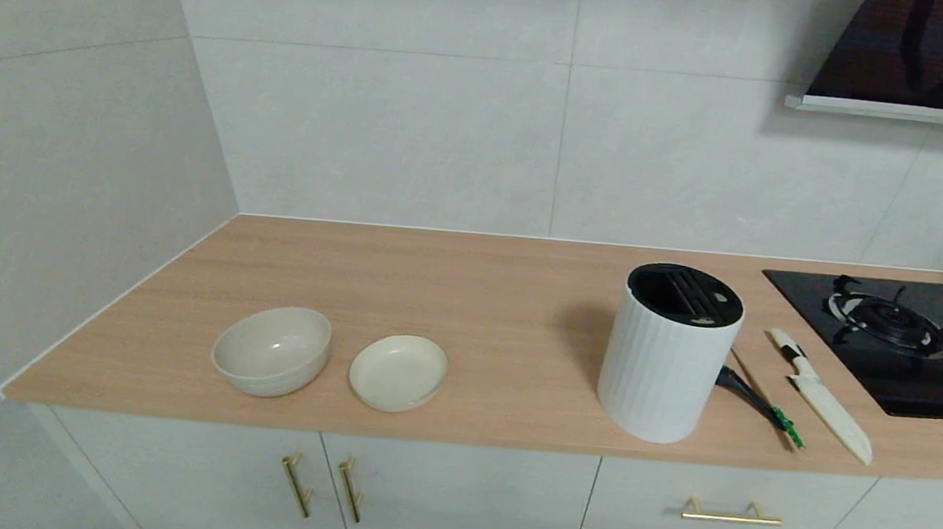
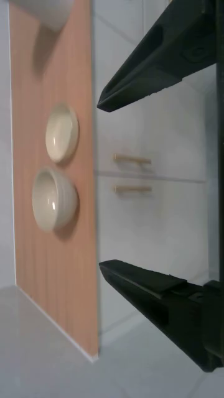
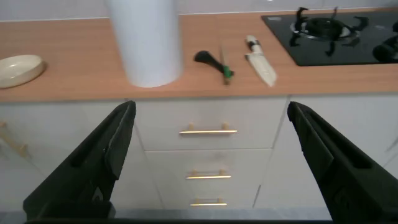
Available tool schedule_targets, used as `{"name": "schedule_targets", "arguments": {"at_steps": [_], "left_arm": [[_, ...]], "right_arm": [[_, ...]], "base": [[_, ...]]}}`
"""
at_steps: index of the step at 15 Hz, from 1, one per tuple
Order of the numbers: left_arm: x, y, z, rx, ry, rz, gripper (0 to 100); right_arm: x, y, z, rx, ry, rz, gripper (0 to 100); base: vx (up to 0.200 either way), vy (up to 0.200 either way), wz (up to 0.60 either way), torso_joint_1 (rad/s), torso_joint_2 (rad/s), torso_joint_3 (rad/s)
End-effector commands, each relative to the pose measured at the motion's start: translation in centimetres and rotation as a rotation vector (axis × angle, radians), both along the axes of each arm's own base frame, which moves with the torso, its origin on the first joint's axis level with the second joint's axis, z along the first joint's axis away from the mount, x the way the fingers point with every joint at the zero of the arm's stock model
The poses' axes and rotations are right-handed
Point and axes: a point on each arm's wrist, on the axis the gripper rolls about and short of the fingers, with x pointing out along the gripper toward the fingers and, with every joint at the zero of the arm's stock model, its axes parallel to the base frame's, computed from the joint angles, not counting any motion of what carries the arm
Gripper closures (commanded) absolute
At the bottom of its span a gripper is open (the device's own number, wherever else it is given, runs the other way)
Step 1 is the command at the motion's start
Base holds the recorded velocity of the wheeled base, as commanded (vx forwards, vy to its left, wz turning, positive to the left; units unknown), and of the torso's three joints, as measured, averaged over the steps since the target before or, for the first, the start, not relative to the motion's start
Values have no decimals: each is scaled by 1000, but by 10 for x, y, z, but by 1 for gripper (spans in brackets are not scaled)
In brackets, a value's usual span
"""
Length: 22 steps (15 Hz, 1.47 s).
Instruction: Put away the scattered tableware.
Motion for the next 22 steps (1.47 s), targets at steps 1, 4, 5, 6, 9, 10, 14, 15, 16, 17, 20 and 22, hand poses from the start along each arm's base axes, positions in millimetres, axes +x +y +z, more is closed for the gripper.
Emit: {"name": "schedule_targets", "arguments": {"at_steps": [1, 4, 5, 6, 9, 10, 14, 15, 16, 17, 20, 22], "left_arm": [[0, 0, 0, 0, 0, 0, 0], [0, 0, 0, 0, 0, 0, 0], [0, 0, 0, 0, 0, 0, 0], [0, 0, 0, 0, 0, 0, 0], [0, 0, 0, 0, 0, 0, 0], [0, 0, 0, 0, 0, 0, 0], [0, 0, 0, 0, 0, 0, 0], [0, 0, 0, 0, 0, 1, 0], [0, 0, 0, 0, 0, 0, 0], [0, 0, 0, 0, 0, 0, 0], [0, 0, 0, 2, 0, 0, 0], [0, 0, 0, 2, 0, 0, 0]], "right_arm": [[0, 0, 0, -1, 1, 0, 0], [0, 0, 0, -1, 0, 0, 0], [0, 0, 0, -1, 0, 0, 0], [0, 0, 0, -1, 1, 0, 0], [0, 0, 0, -1, 1, 0, 0], [0, 0, 0, -1, 0, 0, 0], [0, 0, 0, -1, 1, 0, 0], [0, 0, 0, -1, 1, 0, 0], [0, 0, 0, -1, 1, 0, 0], [0, 0, 0, -1, 1, 0, 0], [0, 0, 0, -1, 1, 0, 0], [0, 0, 0, -1, 0, 0, 0]], "base": [[0, 200, 0, 2, 7, -2], [0, 200, 0, 4, 1, 1], [0, 200, 0, 2, -7, 2], [0, 200, 0, 2, 7, -2], [0, 200, 0, 4, 4, 2], [0, 200, 0, 7, 2, 2], [0, 200, 0, -1, 2, 2], [0, 200, 0, 2, 2, -2], [0, 200, 0, 7, -2, -2], [0, 0, 0, 0, 0, 0], [0, 0, 0, 0, 0, 0], [0, 0, 0, 0, 0, 0]]}}
